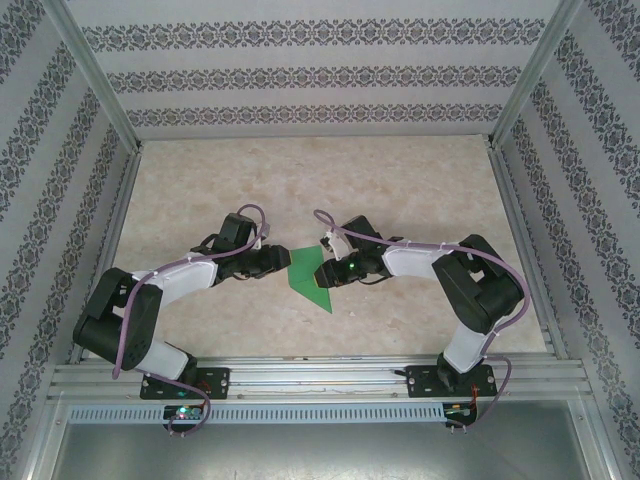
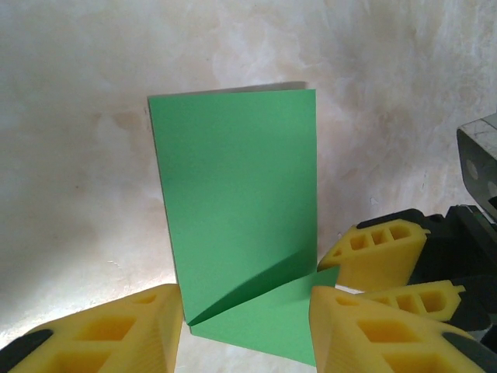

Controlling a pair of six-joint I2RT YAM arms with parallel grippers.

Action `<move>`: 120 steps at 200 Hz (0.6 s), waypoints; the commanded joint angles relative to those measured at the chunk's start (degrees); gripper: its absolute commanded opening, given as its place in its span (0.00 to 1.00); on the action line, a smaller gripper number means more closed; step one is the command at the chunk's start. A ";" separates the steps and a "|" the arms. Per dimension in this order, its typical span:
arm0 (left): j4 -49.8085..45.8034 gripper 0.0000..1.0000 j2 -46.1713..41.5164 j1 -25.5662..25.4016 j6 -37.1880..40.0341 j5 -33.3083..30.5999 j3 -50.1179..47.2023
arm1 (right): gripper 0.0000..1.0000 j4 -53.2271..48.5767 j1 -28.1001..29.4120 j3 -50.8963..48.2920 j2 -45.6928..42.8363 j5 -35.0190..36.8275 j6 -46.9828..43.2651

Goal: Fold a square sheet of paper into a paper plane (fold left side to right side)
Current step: Third fold the triangle at the center of the table, then fourth fold the wing at the center of the table.

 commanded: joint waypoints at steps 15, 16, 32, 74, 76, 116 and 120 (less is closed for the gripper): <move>1.58 0.48 0.56 0.63 -0.48 1.14 0.00 | 0.12 0.74 -0.08 0.67 -1.32 -1.01 -0.70; 1.56 0.48 0.61 0.63 -0.46 1.14 0.02 | 0.11 0.74 -0.11 0.61 -1.45 -0.98 -0.70; 1.89 0.48 1.30 0.65 -0.55 2.24 0.54 | 0.03 0.81 -0.62 -0.18 -3.40 -0.90 -0.71; 4.34 0.47 3.99 0.56 -2.03 6.04 1.76 | 0.00 0.91 -1.54 -1.45 -4.97 -2.88 -0.44; 4.36 0.47 4.17 0.54 -2.07 6.13 1.72 | 0.00 0.92 -1.54 -1.55 -5.03 -2.88 -0.37; 7.56 0.46 8.09 0.41 -3.37 7.76 2.31 | 0.00 3.29 -1.76 -3.31 -6.14 -3.29 1.05; 7.99 0.46 8.52 0.31 -3.50 8.02 2.53 | 0.00 3.37 -1.76 -3.48 -6.17 -3.32 1.21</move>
